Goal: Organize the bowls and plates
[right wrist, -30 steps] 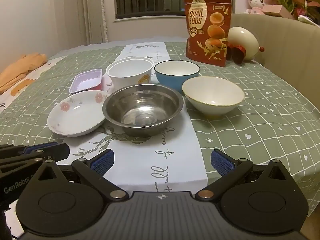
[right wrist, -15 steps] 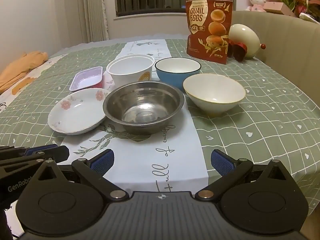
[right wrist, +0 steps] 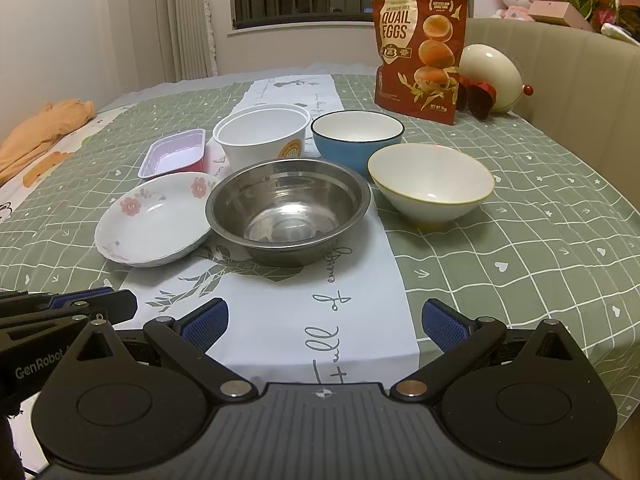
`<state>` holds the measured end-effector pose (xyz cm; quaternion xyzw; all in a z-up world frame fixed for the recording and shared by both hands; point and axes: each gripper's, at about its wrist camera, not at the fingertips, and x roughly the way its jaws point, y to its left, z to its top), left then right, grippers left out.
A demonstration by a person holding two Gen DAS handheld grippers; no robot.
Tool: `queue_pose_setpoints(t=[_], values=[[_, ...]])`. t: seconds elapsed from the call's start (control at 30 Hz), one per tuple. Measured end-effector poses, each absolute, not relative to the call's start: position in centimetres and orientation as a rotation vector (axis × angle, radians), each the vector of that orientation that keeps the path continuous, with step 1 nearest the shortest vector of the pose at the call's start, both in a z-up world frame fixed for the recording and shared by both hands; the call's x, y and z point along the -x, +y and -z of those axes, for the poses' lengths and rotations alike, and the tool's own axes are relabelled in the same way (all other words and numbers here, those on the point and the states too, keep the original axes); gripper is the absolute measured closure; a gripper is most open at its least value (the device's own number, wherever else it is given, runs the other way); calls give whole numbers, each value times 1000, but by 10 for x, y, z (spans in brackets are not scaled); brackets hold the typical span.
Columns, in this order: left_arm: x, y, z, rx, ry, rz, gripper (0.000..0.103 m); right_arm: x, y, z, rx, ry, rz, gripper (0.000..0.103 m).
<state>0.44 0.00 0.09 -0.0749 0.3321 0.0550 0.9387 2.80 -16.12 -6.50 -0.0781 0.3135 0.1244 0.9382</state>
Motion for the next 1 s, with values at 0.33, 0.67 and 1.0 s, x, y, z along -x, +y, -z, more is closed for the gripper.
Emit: queue_pose_setpoints(t=[0.33, 0.67, 1.0], values=[[-4, 1, -1, 152, 683, -114, 87, -28, -159, 66, 164, 643, -255, 0], [-4, 1, 0, 155, 687, -116, 87, -27, -158, 67, 164, 647, -250, 0], [-5, 1, 1, 160, 690, -119, 87, -28, -158, 68, 165, 652, -252, 0]])
